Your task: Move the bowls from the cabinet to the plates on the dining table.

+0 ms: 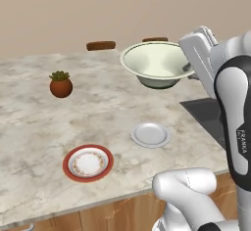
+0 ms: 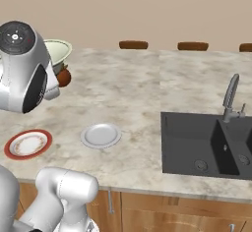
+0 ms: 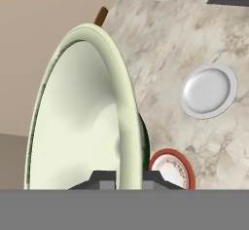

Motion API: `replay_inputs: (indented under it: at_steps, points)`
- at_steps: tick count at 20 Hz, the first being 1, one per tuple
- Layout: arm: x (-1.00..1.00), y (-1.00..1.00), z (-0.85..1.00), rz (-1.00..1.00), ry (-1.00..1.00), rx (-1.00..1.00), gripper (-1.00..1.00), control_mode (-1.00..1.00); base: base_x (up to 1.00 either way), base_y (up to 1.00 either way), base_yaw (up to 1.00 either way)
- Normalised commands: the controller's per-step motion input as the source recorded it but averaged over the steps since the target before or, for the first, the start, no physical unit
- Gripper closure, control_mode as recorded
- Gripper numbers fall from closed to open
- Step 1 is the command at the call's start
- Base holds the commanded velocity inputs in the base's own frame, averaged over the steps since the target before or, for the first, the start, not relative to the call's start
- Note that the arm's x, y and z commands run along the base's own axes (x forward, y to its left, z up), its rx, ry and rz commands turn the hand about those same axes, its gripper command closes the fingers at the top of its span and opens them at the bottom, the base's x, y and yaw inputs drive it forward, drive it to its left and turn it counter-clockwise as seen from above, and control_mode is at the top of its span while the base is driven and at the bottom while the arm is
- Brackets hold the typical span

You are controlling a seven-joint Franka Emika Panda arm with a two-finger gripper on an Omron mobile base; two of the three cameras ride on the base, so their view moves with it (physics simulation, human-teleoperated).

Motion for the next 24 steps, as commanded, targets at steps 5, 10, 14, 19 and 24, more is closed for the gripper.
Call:
replay_inputs:
  at_steps: [5, 10, 14, 19, 24]
  points:
    - [0.0, -0.06, -0.39, 0.0, 0.21, 0.03, 1.0, -1.0, 0.0, 0.0, 0.0]
    - [0.03, -0.17, -0.39, 0.0, 0.25, 0.06, 1.0, -1.0, 0.0, 0.0, 0.0]
    - [0.11, -0.37, -0.29, 0.0, 0.23, 0.04, 1.0, -1.0, 0.0, 0.0, 0.0]
    - [0.2, -0.67, -0.36, 0.0, 0.21, 0.06, 1.0, -1.0, 0.0, 0.0, 0.0]
    - [0.28, -0.57, -0.17, 0.0, 0.09, 0.02, 1.0, -1.0, 0.0, 0.0, 0.0]
